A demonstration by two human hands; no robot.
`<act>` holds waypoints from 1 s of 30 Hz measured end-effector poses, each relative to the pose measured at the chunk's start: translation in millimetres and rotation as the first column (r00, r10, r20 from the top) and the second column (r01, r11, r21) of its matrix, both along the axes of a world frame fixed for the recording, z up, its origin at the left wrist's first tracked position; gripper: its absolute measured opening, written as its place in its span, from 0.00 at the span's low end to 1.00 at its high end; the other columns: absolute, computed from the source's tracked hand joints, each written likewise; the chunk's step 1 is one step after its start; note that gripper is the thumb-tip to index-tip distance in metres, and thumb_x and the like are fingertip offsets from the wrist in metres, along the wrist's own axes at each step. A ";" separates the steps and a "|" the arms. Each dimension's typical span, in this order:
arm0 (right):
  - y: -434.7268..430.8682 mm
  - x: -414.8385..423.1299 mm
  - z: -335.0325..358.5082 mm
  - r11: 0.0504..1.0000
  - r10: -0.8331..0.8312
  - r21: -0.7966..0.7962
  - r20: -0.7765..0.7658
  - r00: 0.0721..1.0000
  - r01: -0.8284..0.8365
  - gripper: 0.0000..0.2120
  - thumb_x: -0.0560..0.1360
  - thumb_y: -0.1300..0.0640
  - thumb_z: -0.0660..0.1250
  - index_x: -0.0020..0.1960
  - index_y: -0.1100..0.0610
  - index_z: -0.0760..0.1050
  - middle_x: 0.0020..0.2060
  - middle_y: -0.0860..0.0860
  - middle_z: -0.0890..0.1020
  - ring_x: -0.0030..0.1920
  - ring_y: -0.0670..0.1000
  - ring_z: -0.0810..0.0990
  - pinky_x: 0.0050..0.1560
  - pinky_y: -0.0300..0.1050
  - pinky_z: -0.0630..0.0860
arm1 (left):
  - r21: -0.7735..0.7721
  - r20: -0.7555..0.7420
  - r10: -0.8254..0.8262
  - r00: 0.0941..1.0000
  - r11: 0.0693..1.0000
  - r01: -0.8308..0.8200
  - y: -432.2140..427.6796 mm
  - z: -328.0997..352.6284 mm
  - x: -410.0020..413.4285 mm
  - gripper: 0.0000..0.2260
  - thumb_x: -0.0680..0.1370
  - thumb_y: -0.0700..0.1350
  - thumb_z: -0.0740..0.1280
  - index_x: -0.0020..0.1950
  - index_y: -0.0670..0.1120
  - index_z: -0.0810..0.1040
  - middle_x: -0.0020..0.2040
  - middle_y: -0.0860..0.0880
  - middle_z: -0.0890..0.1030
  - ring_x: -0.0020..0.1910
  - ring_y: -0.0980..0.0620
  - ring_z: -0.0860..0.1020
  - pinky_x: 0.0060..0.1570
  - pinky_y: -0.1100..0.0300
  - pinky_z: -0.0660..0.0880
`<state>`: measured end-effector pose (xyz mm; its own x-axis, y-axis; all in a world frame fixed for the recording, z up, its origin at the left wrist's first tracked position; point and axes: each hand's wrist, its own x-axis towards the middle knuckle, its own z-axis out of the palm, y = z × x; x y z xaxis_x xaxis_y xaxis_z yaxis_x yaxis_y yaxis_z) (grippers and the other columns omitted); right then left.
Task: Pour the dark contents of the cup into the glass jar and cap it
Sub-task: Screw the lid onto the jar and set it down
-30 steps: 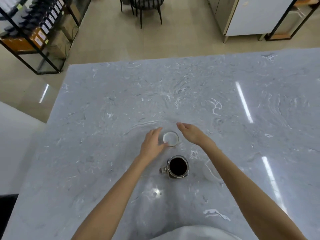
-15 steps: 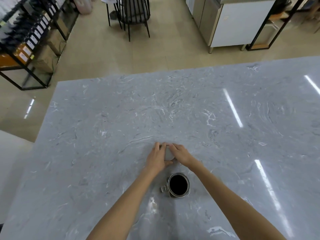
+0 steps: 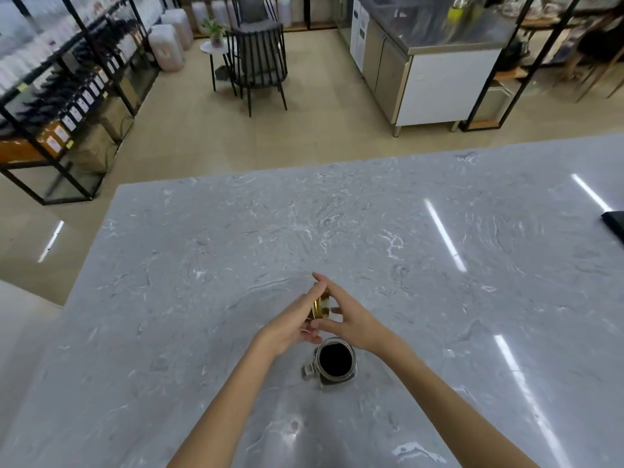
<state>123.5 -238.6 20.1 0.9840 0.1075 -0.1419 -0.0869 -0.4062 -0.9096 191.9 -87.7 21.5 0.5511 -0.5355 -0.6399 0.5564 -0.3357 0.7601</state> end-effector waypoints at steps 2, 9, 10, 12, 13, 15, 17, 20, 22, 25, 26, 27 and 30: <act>8.1 -9.9 13.3 0.999 -0.029 -0.017 0.103 0.994 0.031 0.37 0.74 0.51 0.74 0.77 0.45 0.59 0.70 0.44 0.69 0.69 0.42 0.69 0.66 0.42 0.72 | -0.077 0.054 -0.019 0.998 0.997 0.024 8.8 12.7 -11.7 0.27 0.79 0.72 0.58 0.66 0.55 0.80 0.51 0.50 0.88 0.38 0.53 0.79 0.45 0.55 0.82; -15.3 -73.4 36.1 0.926 -0.058 -0.370 0.066 0.996 0.079 0.36 0.72 0.48 0.75 0.74 0.38 0.60 0.67 0.43 0.69 0.64 0.47 0.73 0.63 0.41 0.73 | 0.246 0.517 -0.046 0.855 0.964 -0.097 63.9 -16.6 -66.5 0.25 0.72 0.54 0.62 0.70 0.55 0.75 0.59 0.55 0.76 0.64 0.48 0.72 0.65 0.55 0.64; -16.5 -78.9 36.1 0.870 0.030 -0.493 0.020 0.999 -0.016 0.36 0.73 0.49 0.74 0.74 0.38 0.58 0.68 0.43 0.68 0.65 0.49 0.72 0.63 0.43 0.73 | 0.337 0.561 -0.167 0.811 0.941 -0.040 71.0 -26.3 -73.3 0.29 0.71 0.52 0.64 0.73 0.55 0.72 0.62 0.54 0.75 0.68 0.47 0.69 0.67 0.57 0.60; -9.7 -80.4 34.6 0.742 0.166 -0.654 -0.037 0.986 -0.149 0.35 0.74 0.48 0.72 0.75 0.40 0.57 0.70 0.45 0.66 0.66 0.51 0.71 0.62 0.45 0.74 | 0.424 0.534 -0.341 0.774 0.900 0.103 73.9 -44.8 -83.0 0.36 0.74 0.55 0.71 0.80 0.55 0.62 0.74 0.50 0.69 0.76 0.46 0.62 0.69 0.57 0.55; -3.7 -77.8 34.0 0.683 0.215 -0.704 -0.059 0.975 -0.193 0.35 0.75 0.48 0.72 0.75 0.41 0.57 0.70 0.47 0.66 0.66 0.52 0.70 0.61 0.46 0.75 | 0.414 0.499 -0.365 0.786 0.897 0.154 70.0 -51.6 -86.8 0.41 0.75 0.56 0.74 0.83 0.55 0.58 0.79 0.49 0.65 0.78 0.46 0.59 0.72 0.55 0.56; 7.8 -69.6 32.8 0.594 0.276 -0.766 -0.093 0.957 -0.246 0.35 0.74 0.48 0.72 0.75 0.44 0.58 0.70 0.49 0.68 0.65 0.53 0.72 0.59 0.47 0.76 | 0.320 0.469 -0.334 0.817 0.927 0.195 58.1 -60.6 -91.9 0.46 0.73 0.58 0.78 0.83 0.57 0.54 0.82 0.50 0.60 0.80 0.46 0.59 0.78 0.47 0.60; 15.6 -60.6 33.2 0.520 0.316 -0.811 -0.109 0.943 -0.268 0.35 0.74 0.48 0.72 0.75 0.47 0.59 0.68 0.51 0.70 0.62 0.54 0.74 0.56 0.47 0.76 | 0.173 0.486 -0.251 0.837 0.967 0.189 47.2 -65.7 -94.3 0.45 0.71 0.55 0.81 0.81 0.59 0.58 0.80 0.50 0.64 0.78 0.47 0.65 0.76 0.44 0.68; 21.1 -46.9 36.0 0.392 0.384 -0.862 -0.165 0.909 -0.322 0.34 0.72 0.49 0.73 0.74 0.48 0.62 0.65 0.53 0.73 0.58 0.55 0.76 0.51 0.48 0.77 | 0.027 0.469 -0.141 0.872 0.989 0.145 42.7 -70.8 -92.5 0.38 0.69 0.55 0.82 0.72 0.67 0.63 0.74 0.52 0.71 0.73 0.52 0.72 0.73 0.51 0.73; 22.5 -38.9 39.9 0.333 0.410 -0.861 -0.235 0.881 -0.385 0.35 0.72 0.50 0.74 0.74 0.47 0.62 0.64 0.52 0.74 0.59 0.55 0.76 0.50 0.49 0.79 | 0.018 0.481 -0.128 0.867 0.991 0.136 42.5 -75.0 -89.5 0.36 0.68 0.57 0.82 0.68 0.70 0.64 0.71 0.55 0.73 0.70 0.54 0.74 0.70 0.55 0.75; 23.4 -31.5 42.9 0.249 0.451 -0.863 -0.298 0.841 -0.439 0.36 0.71 0.50 0.75 0.74 0.46 0.62 0.63 0.52 0.74 0.59 0.55 0.76 0.50 0.50 0.79 | 0.001 0.511 -0.131 0.849 0.988 0.152 42.9 -78.4 -85.0 0.34 0.68 0.55 0.82 0.68 0.67 0.69 0.67 0.59 0.76 0.66 0.59 0.76 0.65 0.63 0.76; 23.6 -30.6 43.6 0.235 0.462 -0.864 -0.304 0.833 -0.446 0.36 0.71 0.50 0.74 0.74 0.47 0.62 0.62 0.52 0.74 0.58 0.55 0.76 0.49 0.49 0.78 | -0.010 0.518 -0.127 0.846 0.988 0.155 42.8 -80.4 -83.7 0.34 0.68 0.54 0.83 0.70 0.62 0.71 0.67 0.56 0.78 0.66 0.57 0.77 0.66 0.60 0.76; 23.6 -29.8 44.0 0.238 0.464 -0.861 -0.305 0.832 -0.449 0.35 0.72 0.49 0.74 0.74 0.47 0.62 0.61 0.52 0.75 0.57 0.55 0.77 0.49 0.48 0.78 | -0.016 0.524 -0.123 0.843 0.988 0.154 42.9 -81.7 -82.7 0.35 0.68 0.53 0.83 0.72 0.57 0.71 0.67 0.53 0.78 0.67 0.54 0.77 0.67 0.55 0.76; 25.4 -30.8 45.0 0.319 0.382 -0.849 -0.292 0.877 -0.422 0.33 0.71 0.42 0.72 0.71 0.50 0.65 0.59 0.52 0.77 0.55 0.54 0.78 0.49 0.47 0.78 | -0.031 0.554 -0.114 0.824 0.987 0.157 41.6 -81.9 -79.9 0.39 0.67 0.53 0.84 0.75 0.51 0.71 0.68 0.50 0.78 0.67 0.51 0.78 0.67 0.52 0.77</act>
